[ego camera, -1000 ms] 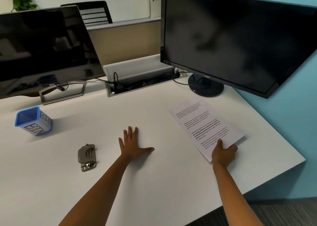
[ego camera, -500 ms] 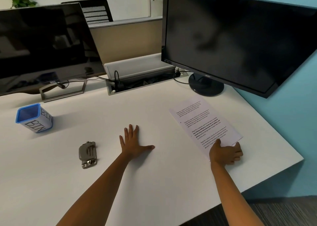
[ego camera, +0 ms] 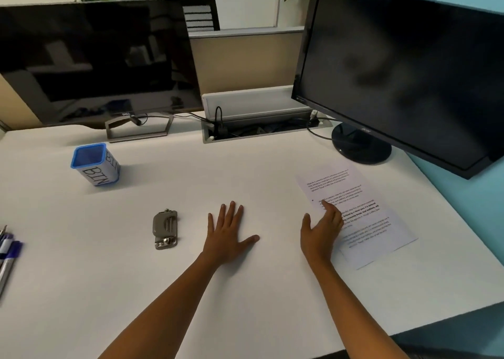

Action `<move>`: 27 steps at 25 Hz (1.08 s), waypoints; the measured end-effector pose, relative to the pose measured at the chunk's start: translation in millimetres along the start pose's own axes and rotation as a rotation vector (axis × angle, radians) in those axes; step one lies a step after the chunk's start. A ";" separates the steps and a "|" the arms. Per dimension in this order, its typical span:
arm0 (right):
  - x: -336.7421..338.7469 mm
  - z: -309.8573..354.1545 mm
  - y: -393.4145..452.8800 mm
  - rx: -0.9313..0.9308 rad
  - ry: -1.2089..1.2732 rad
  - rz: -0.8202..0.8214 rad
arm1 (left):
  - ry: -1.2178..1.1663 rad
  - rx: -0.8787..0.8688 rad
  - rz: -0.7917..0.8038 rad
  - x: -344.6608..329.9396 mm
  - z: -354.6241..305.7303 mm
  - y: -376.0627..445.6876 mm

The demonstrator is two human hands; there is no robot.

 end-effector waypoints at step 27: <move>-86.9 50.7 -42.5 0.403 -0.240 0.445 | -0.682 0.611 -0.651 124.5 155.4 -72.9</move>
Point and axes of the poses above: each hand's wrist, its own y-axis towards the middle knuckle, its own x-axis out of the back of the hand, z = x × y, the point moved 6 cm from there along y, towards the middle knuckle, and after that the axes turned 9 degrees about -y, right-handed, at the moved point
